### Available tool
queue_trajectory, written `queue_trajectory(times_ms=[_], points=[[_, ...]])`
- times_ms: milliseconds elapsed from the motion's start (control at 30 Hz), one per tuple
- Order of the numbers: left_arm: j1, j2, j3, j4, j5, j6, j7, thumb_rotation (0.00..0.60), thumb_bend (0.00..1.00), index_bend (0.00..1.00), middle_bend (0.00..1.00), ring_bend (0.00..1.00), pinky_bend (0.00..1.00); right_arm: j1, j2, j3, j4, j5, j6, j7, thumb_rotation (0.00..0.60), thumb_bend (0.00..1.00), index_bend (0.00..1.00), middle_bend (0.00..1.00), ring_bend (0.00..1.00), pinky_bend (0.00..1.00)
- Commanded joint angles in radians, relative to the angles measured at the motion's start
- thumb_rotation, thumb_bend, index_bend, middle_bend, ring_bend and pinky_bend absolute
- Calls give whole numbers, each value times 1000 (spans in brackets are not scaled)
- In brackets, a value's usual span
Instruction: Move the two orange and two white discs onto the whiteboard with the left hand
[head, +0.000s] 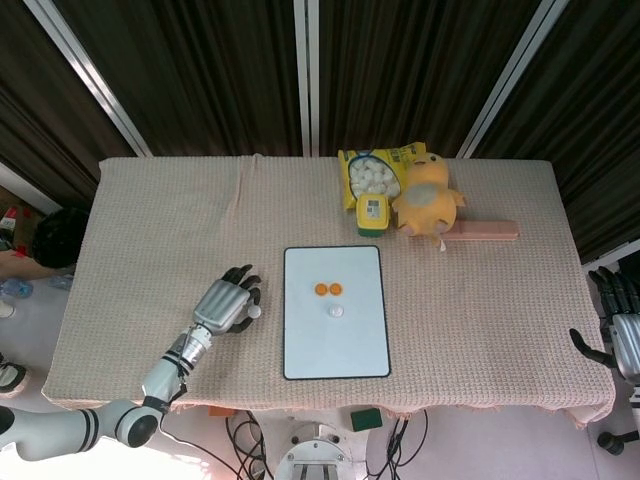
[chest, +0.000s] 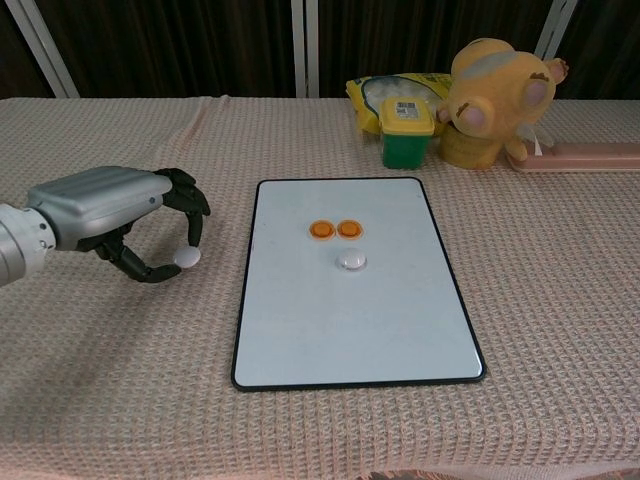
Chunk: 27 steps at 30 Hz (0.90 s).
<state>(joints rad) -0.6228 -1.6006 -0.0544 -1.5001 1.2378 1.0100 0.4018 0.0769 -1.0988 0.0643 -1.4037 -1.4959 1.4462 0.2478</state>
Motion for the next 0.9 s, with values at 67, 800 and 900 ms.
queue_trajectory(times_ms=[67, 800, 900], points=[[-22, -1, -17, -39, 5, -5, 32, 600, 284, 494, 201, 59, 136, 2, -1, 0, -2, -1, -1, -2, 600, 285, 0, 0, 0, 0], [-212, -243, -123, -17, -245, -34, 352, 600, 284, 501, 194, 58, 136, -8, 11, 10, 3, 14, 15, 23, 600, 285, 0, 0, 0, 0], [-222, -256, -128, 2, -257, -28, 358, 600, 285, 501, 194, 59, 136, -8, 10, 9, 5, 13, 13, 24, 600, 285, 0, 0, 0, 0]])
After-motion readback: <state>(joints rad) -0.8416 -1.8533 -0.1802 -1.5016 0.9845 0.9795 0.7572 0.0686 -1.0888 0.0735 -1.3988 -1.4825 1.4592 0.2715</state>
